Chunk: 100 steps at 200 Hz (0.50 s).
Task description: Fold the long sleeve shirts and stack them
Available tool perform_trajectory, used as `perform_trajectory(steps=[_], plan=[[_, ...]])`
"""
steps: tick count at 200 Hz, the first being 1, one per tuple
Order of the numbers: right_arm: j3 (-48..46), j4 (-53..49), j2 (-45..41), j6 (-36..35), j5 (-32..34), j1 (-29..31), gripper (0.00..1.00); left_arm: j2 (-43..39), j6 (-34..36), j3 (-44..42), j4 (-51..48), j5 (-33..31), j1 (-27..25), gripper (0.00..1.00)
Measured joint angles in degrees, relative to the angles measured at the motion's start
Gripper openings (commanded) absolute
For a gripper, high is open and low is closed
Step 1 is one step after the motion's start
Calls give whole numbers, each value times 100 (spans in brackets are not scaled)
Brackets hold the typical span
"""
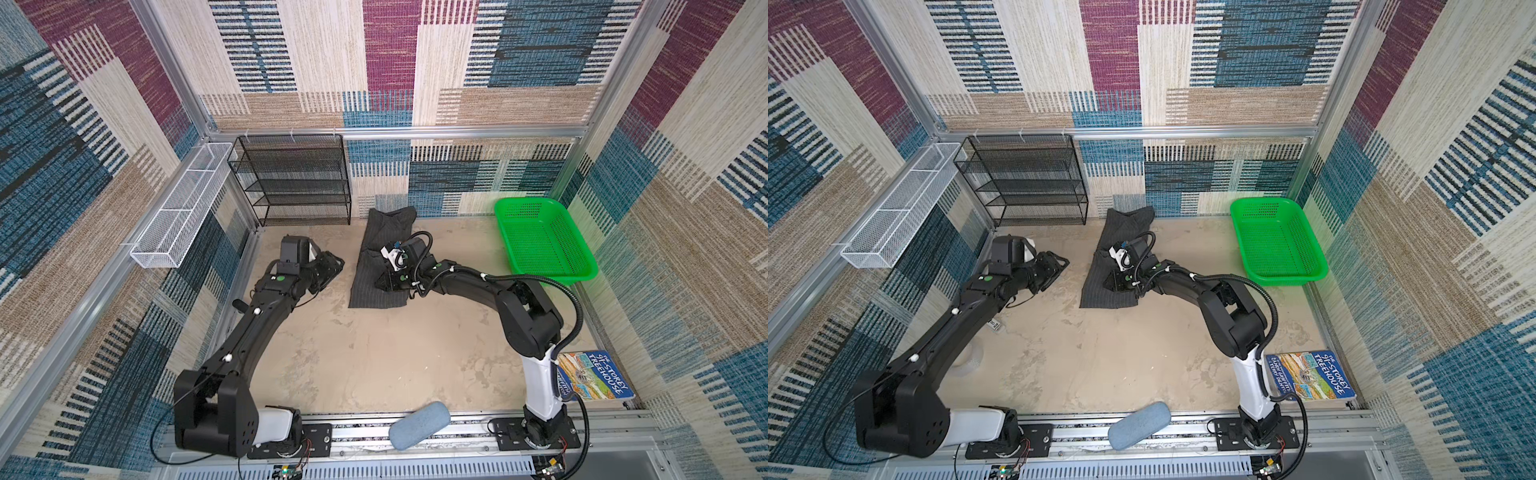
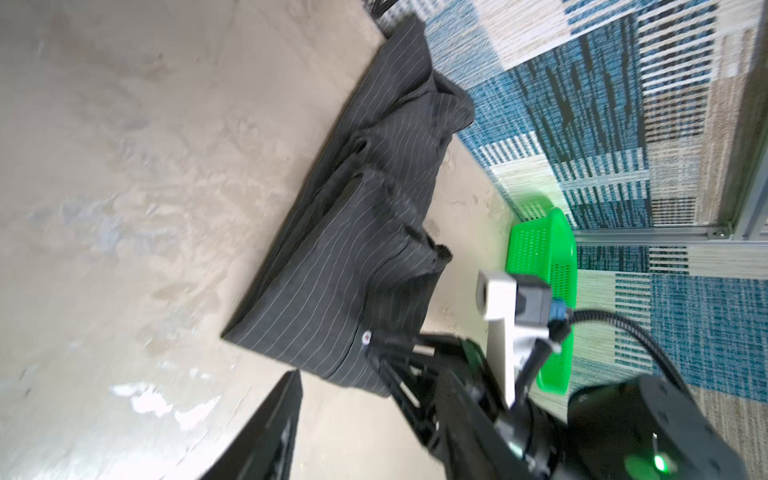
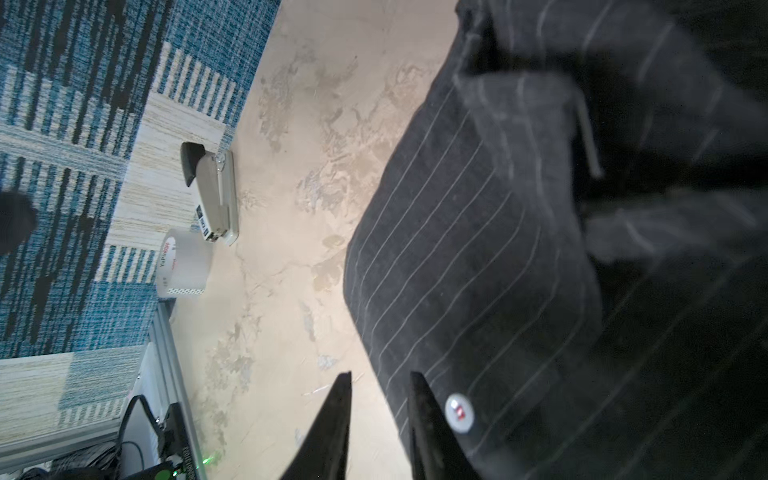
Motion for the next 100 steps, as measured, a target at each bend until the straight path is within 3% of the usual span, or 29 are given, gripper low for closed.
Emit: perform_trajectory(steps=[48,100], plan=[[1069,291,1034,-337,42,-562,21,-750,-146,-892,-243,48,-39,51],[3174,334,2387,-920,125,-863,19,-608,-258,-1091,-223,66,-413,51]])
